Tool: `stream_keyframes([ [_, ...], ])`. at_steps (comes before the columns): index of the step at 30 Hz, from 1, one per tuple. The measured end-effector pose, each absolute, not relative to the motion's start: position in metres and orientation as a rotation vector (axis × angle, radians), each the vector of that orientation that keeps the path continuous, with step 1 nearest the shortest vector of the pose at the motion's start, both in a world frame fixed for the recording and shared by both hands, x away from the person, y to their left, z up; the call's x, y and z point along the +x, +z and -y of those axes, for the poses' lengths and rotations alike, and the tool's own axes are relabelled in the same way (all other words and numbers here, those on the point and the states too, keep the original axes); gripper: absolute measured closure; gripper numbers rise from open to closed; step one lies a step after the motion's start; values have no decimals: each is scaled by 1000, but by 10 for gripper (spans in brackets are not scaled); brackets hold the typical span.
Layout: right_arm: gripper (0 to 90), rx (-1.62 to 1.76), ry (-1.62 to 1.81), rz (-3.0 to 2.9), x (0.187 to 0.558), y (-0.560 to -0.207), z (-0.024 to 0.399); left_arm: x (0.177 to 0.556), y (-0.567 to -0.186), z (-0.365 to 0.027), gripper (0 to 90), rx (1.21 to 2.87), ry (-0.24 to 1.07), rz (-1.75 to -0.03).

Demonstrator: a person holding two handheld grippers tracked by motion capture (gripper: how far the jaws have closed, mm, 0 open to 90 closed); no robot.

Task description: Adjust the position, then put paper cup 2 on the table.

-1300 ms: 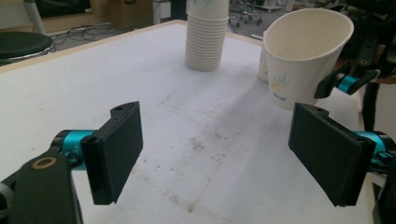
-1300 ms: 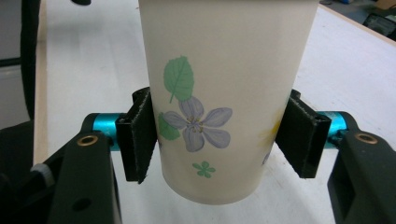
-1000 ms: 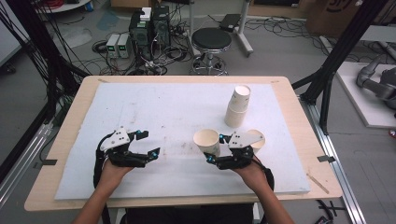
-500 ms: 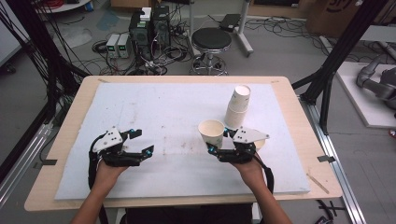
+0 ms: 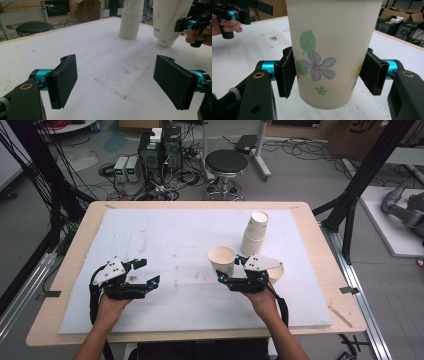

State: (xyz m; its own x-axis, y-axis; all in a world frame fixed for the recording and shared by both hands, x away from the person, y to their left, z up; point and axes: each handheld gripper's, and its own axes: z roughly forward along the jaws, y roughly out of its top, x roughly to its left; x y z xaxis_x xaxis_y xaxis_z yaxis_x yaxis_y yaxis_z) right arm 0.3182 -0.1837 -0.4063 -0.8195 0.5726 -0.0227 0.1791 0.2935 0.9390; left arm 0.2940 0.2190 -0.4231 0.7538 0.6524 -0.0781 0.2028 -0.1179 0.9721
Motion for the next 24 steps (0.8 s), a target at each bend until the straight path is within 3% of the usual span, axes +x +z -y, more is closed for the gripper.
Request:
stream_keyframes([
  [10,362,656,1540,-2216,327,-400,169,294,-423,-225,197,1670,454,-695],
  [24,356,613,1536,-2229,358,-393,117,293,-421,-237,196,1647,479,-720],
])
